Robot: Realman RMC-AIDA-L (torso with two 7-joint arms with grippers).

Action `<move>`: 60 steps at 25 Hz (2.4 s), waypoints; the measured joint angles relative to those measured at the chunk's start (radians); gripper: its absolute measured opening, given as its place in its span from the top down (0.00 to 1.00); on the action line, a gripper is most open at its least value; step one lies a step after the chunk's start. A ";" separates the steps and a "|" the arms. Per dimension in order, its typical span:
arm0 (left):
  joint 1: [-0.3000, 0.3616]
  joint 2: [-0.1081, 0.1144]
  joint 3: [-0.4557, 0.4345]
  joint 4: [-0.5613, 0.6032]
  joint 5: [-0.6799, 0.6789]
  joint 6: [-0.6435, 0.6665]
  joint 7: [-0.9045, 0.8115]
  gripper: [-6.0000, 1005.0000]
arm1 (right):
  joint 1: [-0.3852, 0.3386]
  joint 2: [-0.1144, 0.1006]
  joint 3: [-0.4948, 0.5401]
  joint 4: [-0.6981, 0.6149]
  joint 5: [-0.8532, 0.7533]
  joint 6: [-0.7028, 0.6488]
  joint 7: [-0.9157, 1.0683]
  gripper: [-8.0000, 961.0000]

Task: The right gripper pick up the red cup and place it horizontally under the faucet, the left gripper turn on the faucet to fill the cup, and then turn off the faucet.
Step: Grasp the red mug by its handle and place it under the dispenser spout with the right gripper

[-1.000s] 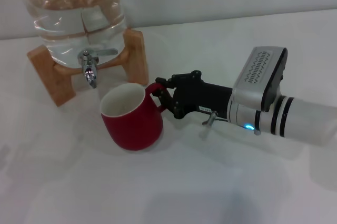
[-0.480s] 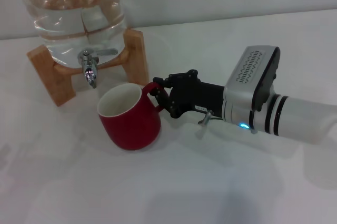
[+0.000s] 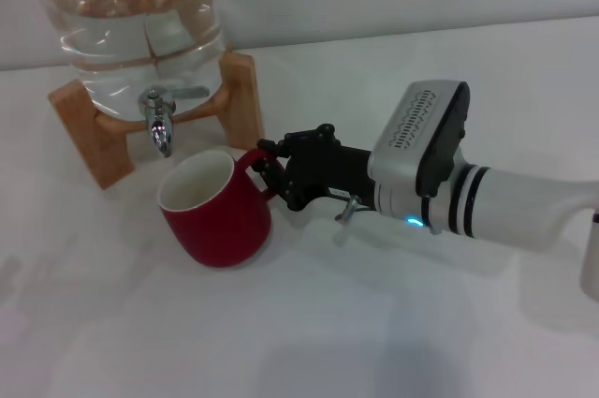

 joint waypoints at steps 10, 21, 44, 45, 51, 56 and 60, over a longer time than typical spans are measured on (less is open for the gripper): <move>0.003 0.000 0.000 0.000 -0.003 -0.006 0.000 0.13 | 0.040 0.000 -0.034 0.004 0.088 -0.060 -0.014 0.82; 0.003 0.000 0.000 0.000 -0.004 -0.008 -0.005 0.13 | 0.078 0.000 -0.064 0.011 0.123 -0.136 -0.013 0.83; 0.001 0.000 0.000 0.001 -0.004 -0.017 -0.006 0.13 | 0.099 0.000 -0.106 0.026 0.146 -0.150 -0.013 0.85; 0.001 0.000 0.000 0.001 -0.004 -0.017 -0.006 0.13 | 0.099 0.000 -0.105 0.023 0.146 -0.150 -0.014 0.85; 0.001 0.000 0.000 0.001 -0.004 -0.017 -0.006 0.13 | 0.101 0.000 -0.099 0.004 0.146 -0.150 -0.014 0.85; 0.002 0.000 0.000 0.002 -0.004 -0.017 -0.006 0.13 | 0.109 0.000 -0.104 -0.003 0.146 -0.161 -0.015 0.85; 0.003 0.000 0.000 0.001 -0.004 -0.017 -0.006 0.13 | 0.111 0.000 -0.107 -0.004 0.146 -0.175 -0.015 0.86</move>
